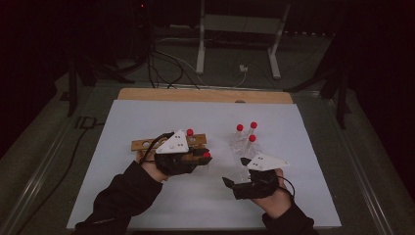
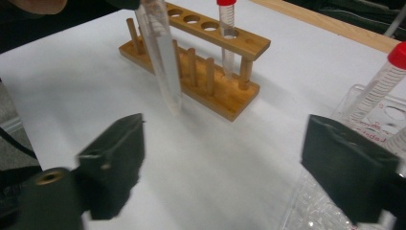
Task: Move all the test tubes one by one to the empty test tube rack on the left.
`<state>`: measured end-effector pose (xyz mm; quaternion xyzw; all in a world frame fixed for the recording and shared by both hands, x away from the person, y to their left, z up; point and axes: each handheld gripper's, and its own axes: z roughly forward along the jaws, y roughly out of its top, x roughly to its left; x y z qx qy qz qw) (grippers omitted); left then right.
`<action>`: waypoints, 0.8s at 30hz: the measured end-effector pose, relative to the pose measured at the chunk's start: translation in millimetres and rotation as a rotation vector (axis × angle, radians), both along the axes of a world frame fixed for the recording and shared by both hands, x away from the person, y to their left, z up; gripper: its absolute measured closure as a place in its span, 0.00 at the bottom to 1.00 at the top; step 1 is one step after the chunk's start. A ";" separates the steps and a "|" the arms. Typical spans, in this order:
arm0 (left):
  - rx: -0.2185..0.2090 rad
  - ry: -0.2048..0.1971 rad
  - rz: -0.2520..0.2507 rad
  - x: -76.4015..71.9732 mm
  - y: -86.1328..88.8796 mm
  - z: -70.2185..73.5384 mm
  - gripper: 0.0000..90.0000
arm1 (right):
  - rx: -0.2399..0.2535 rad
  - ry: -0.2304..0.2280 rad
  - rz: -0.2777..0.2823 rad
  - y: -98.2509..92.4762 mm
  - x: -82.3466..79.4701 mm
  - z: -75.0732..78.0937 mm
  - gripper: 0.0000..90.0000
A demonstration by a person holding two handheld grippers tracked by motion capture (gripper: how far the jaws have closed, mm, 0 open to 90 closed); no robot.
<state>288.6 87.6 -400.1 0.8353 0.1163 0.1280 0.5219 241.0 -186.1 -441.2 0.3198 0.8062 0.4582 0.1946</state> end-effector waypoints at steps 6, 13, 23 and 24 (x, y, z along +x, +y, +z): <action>-0.021 -0.003 0.026 3.6 10.9 7.6 0.80 | 0.015 0.003 -0.028 -4.4 1.2 3.3 0.00; -0.041 -0.023 0.073 10.7 24.1 18.3 0.80 | 0.064 -0.006 -0.018 -12.2 0.2 7.3 0.00; -0.058 -0.044 0.160 25.6 40.4 25.8 0.80 | 0.064 -0.024 -0.018 -14.4 -1.2 9.2 0.00; -0.058 -0.040 0.166 27.6 41.8 25.9 0.80 | 0.066 -0.023 -0.017 -14.6 -1.1 9.3 0.00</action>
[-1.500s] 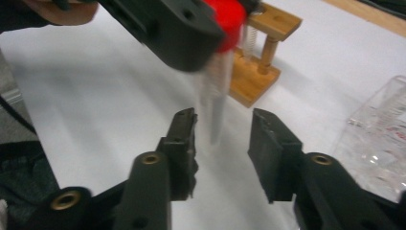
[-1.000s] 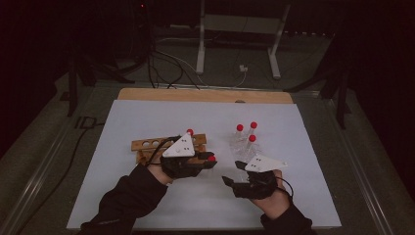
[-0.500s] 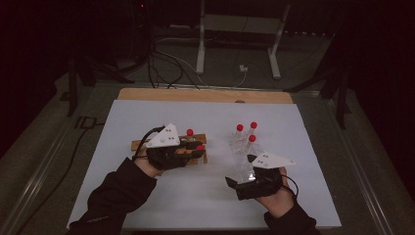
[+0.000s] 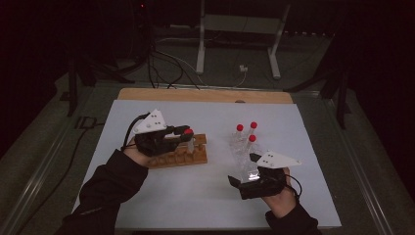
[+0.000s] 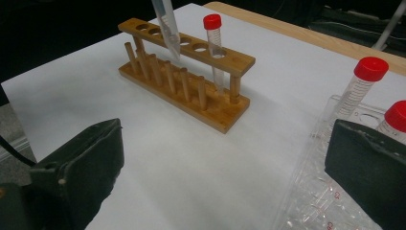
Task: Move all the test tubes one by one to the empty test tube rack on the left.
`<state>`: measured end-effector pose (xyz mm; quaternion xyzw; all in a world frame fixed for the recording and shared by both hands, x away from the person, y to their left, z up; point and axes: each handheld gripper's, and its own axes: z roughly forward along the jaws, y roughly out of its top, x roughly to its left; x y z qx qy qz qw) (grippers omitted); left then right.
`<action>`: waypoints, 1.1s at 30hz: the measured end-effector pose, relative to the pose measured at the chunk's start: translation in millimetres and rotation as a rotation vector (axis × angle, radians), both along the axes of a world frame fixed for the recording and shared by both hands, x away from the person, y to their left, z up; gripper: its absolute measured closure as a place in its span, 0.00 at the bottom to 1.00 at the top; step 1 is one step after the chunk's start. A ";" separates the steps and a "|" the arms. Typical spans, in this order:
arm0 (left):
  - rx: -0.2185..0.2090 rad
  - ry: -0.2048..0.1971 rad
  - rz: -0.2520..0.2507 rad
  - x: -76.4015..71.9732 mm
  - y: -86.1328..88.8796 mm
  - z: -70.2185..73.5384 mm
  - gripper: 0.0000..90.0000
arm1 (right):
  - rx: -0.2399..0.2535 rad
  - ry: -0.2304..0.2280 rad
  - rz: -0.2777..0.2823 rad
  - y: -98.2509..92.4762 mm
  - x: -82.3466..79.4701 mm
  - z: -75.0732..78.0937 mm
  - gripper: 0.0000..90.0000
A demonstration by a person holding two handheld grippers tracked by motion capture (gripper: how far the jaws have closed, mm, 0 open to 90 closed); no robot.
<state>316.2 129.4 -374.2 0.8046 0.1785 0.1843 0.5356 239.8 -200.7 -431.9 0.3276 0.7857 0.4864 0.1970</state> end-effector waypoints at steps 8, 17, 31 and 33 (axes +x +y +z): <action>-0.006 -0.009 0.083 15.9 10.4 -2.7 0.80 | 0.000 -0.004 -0.003 -1.8 -0.2 1.1 0.00; -0.020 -0.006 0.141 32.3 11.8 -14.6 0.80 | 0.000 -0.011 -0.003 -3.3 -0.5 1.4 0.00; -0.013 0.041 0.171 44.8 11.1 -43.1 0.80 | -0.008 -0.009 -0.005 -5.1 0.0 0.0 0.00; -0.013 0.049 0.171 45.7 11.0 -46.8 0.80 | -0.006 -0.010 -0.004 -5.2 0.0 0.1 0.00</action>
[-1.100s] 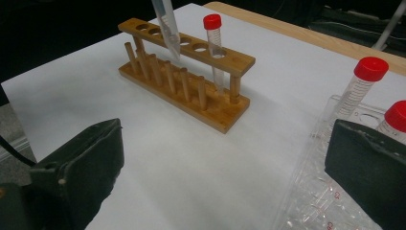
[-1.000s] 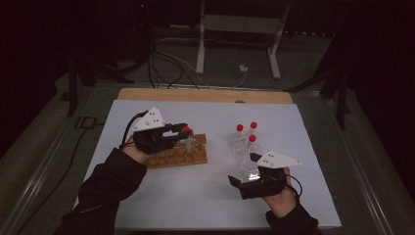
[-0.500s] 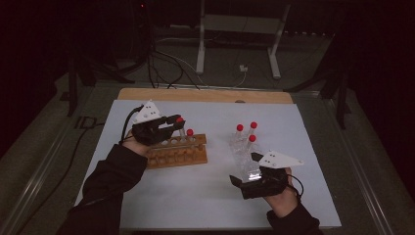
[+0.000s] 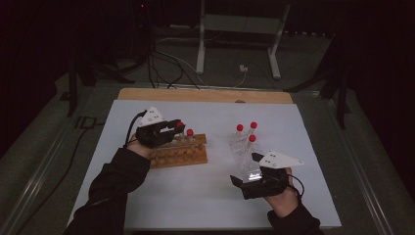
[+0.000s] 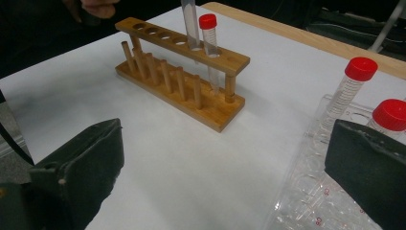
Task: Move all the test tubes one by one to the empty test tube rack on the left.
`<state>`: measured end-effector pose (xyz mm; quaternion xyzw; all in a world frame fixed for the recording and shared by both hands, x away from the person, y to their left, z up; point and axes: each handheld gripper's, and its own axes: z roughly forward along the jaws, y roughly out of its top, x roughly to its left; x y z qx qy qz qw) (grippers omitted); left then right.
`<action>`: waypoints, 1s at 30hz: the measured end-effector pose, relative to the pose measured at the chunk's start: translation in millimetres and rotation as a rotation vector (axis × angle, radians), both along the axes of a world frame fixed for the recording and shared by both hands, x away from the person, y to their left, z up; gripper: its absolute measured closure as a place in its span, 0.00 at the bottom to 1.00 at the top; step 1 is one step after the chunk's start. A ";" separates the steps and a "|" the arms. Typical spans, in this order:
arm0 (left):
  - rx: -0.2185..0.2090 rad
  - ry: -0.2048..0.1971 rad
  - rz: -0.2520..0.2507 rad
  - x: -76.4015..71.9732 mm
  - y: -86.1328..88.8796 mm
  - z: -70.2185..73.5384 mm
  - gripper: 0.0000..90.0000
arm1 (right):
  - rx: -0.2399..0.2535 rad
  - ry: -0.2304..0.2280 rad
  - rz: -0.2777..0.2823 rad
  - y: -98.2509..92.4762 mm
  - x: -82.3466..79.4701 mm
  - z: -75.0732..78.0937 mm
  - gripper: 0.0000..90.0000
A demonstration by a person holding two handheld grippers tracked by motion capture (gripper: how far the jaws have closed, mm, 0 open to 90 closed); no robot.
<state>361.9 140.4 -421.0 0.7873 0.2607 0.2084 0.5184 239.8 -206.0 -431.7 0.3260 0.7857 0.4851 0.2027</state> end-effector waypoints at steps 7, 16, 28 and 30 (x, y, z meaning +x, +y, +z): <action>0.020 0.022 0.003 1.7 -3.9 -12.3 0.80 | 0.001 0.002 0.003 -0.8 -0.2 0.3 0.00; 0.038 0.047 0.011 3.9 -5.8 -25.1 0.80 | 0.003 0.002 0.001 -2.3 -0.5 1.1 0.00; 0.067 0.053 0.011 3.3 -6.1 -29.5 0.80 | 0.004 0.003 0.003 -3.0 -0.6 1.6 0.00; 0.064 0.055 0.010 3.2 -6.3 -29.5 0.80 | 0.003 0.000 0.002 -3.1 -0.5 1.7 0.00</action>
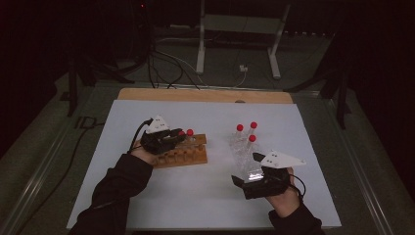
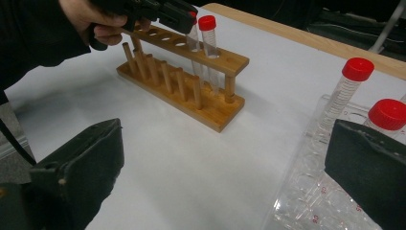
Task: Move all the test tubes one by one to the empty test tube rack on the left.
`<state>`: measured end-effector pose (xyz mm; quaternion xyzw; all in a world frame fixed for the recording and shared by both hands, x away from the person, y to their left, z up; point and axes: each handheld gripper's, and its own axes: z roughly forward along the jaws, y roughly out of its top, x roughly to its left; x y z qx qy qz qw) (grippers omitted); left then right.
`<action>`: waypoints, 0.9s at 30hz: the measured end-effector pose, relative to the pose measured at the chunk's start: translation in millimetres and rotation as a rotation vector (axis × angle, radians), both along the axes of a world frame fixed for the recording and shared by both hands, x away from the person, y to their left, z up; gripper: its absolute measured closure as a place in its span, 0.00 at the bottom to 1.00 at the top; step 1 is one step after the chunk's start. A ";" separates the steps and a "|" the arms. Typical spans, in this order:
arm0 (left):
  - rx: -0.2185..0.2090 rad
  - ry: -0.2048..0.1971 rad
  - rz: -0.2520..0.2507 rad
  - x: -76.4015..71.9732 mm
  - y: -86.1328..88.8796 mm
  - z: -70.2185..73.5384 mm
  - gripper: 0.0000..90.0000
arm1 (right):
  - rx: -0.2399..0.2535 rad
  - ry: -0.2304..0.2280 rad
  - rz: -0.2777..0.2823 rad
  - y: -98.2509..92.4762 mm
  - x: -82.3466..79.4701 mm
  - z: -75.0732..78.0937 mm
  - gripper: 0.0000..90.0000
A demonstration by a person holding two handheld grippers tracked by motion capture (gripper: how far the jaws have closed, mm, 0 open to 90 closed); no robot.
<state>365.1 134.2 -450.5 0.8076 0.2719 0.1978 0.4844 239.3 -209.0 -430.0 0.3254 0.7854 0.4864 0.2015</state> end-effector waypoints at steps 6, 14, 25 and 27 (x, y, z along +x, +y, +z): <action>0.022 0.008 -0.004 0.5 -0.3 2.5 0.79 | 0.002 -0.002 0.004 -0.9 -0.4 1.1 0.00; 0.041 0.006 -0.026 -6.8 4.4 10.2 0.64 | 0.009 -0.006 0.005 -3.2 -0.7 3.1 0.00; -0.021 0.008 -0.070 -30.7 13.2 27.3 0.16 | -0.013 -0.016 0.005 -8.5 5.4 8.0 0.00; -0.038 0.019 -0.091 -35.0 13.6 29.9 0.07 | -0.007 -0.021 -0.007 -11.9 8.0 9.7 0.00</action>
